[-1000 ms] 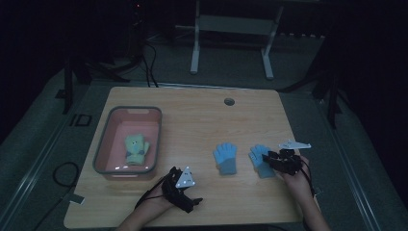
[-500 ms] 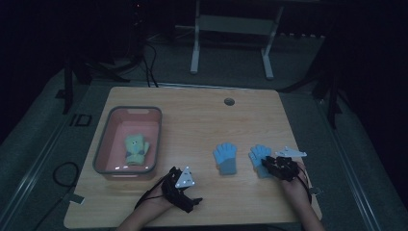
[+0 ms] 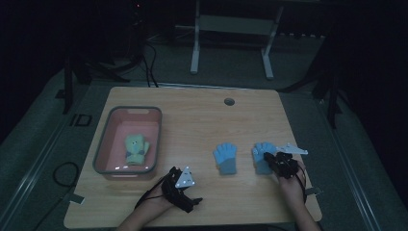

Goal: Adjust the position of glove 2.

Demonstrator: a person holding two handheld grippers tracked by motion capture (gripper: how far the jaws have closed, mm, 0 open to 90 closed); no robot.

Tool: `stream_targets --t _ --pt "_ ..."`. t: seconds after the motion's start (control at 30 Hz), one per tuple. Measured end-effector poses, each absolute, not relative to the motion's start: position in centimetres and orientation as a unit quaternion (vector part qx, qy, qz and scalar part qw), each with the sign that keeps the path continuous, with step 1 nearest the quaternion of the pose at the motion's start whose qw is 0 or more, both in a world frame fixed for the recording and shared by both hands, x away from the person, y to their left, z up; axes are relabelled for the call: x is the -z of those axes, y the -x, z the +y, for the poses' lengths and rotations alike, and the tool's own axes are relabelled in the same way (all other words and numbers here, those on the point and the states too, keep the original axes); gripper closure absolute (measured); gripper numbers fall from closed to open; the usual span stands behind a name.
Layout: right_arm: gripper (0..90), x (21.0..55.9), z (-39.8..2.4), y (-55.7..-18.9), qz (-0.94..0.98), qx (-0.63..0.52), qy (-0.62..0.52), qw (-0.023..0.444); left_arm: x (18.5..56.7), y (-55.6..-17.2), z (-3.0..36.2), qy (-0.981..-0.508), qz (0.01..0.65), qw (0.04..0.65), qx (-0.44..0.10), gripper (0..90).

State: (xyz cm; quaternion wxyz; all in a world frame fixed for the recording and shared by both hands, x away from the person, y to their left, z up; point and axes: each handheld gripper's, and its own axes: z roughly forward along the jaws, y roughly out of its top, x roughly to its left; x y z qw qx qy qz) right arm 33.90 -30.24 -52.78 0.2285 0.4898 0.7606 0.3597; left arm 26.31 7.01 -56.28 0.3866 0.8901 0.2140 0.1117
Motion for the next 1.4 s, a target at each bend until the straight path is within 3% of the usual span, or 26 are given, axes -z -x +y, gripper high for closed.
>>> stream_targets --t 0.2,0.5,0.97,1.4 --pt "85.9 49.4 -28.6 -34.1 0.745 -0.387 -0.487 0.241 56.3 -26.3 7.0 -0.89 0.214 0.387 -0.112 2.6" --pt "85.9 47.7 -24.8 -34.4 0.75 -0.413 -0.464 0.228 56.3 -26.3 7.0 -0.89 0.212 0.387 -0.112 2.6" --pt "85.8 49.8 -19.1 -34.2 0.784 -0.421 -0.424 0.171 56.3 -26.3 7.0 -0.89 0.213 0.388 -0.112 2.6" --pt "85.7 52.1 -18.7 -34.3 0.8 -0.404 -0.424 0.133 56.3 -26.3 7.0 -0.889 0.212 0.389 -0.114 2.6"
